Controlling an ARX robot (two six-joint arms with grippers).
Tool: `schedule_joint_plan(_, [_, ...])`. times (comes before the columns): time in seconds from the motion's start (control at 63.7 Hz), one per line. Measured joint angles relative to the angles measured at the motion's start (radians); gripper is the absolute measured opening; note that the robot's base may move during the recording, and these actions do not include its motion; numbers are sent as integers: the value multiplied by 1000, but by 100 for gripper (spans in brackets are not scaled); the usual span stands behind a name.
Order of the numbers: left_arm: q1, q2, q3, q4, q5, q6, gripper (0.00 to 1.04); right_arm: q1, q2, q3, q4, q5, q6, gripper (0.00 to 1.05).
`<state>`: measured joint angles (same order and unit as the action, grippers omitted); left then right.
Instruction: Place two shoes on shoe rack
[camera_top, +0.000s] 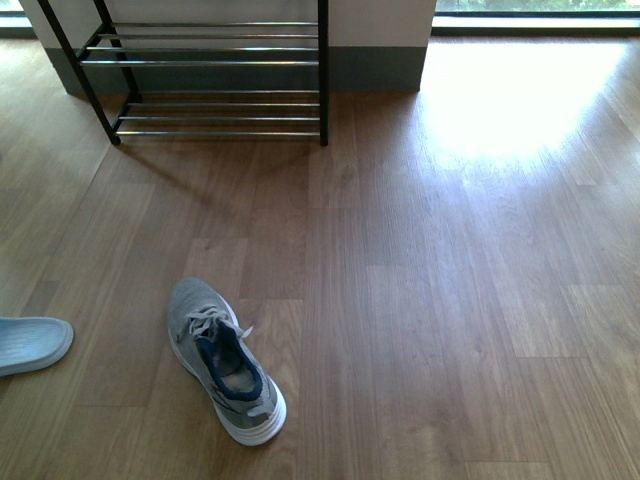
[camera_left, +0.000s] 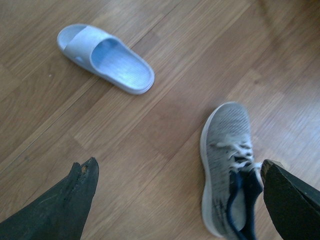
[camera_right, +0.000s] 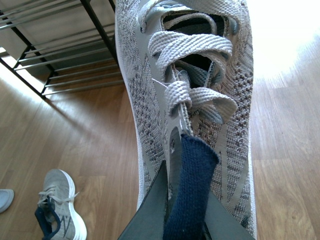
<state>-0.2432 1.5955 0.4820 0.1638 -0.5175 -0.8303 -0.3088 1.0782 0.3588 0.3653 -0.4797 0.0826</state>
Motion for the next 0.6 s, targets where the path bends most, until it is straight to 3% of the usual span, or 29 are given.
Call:
schedule_joint_plan(0.078, [-25,127,89,3,59,-2,95,0,0,0,0,0,0,2])
schedule_joint_plan(0.157, [-70,452,396,4,184,8,95,0,0,0,0,-2,0,2])
schedule_joint_plan(0.251, [-89,798,623,5,255,36,95,3,0,0,0,-19,0,2])
schedule_joint_plan(0.392, [-96,1065,677,-11,283,82,95,0,0,0,0,3,0,2])
schedule_joint_plan(0.596, [-97,1076,732,6,300,182,95,1,0,-1,0,-8,1,2])
